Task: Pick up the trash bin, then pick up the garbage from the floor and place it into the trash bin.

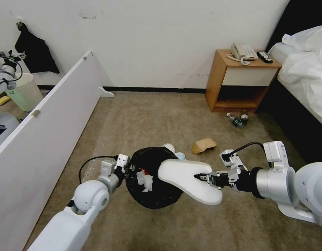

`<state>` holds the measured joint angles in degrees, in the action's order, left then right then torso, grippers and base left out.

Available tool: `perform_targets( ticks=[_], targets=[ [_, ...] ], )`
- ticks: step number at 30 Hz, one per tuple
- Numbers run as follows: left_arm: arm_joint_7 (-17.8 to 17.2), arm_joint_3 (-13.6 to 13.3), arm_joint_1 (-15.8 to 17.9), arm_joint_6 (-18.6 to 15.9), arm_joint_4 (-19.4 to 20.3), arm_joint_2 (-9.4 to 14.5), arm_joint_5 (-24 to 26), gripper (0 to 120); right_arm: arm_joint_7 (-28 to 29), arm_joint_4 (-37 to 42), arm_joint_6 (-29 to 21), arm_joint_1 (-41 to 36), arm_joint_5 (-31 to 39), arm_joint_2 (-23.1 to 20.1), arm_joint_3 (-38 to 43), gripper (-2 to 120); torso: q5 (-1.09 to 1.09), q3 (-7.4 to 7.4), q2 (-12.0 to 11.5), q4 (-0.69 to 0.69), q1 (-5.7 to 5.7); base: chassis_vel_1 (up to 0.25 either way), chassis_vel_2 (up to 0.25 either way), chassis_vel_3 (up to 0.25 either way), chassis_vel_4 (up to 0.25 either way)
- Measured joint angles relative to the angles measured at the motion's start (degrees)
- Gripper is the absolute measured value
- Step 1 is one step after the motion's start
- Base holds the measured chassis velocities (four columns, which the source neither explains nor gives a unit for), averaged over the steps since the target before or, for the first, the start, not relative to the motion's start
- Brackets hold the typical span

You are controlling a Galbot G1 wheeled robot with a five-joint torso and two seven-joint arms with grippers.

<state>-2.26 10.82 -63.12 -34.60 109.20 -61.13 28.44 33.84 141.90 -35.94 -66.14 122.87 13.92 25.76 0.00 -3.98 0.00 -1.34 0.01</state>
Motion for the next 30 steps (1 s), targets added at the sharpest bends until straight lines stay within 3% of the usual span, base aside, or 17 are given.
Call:
perform_targets(
  ticks=[6, 20, 30],
  targets=[
    [0.28, -0.26, -0.16, 0.02, 0.12, -0.16, -1.63, 1, 1.64, -1.08, 0.72, 0.38, 0.21, 1.74, -2.25, 6, 0.0, 0.0, 0.0, 0.0, 0.0, 0.0, 0.0, 0.0, 0.0],
    [2.57, 1.08, -4.35, 0.71, 2.25, 0.54, -8.35, 1, 4.14, -4.31, 1.82, 2.04, -2.32, 7.16, -7.83, 6, -0.01, 0.0, 0.0, 0.01, 0.0, 0.0, 0.0, 0.0, 0.0],
    [2.52, 0.08, -6.14, -0.29, 4.41, -1.25, -9.9, 1, 4.43, -7.42, 1.72, 3.49, -5.98, 11.16, -12.24, 6, 0.0, 0.0, 0.0, 0.0, 0.0, 0.0, 0.0, 0.0, 0.0]
  ],
)
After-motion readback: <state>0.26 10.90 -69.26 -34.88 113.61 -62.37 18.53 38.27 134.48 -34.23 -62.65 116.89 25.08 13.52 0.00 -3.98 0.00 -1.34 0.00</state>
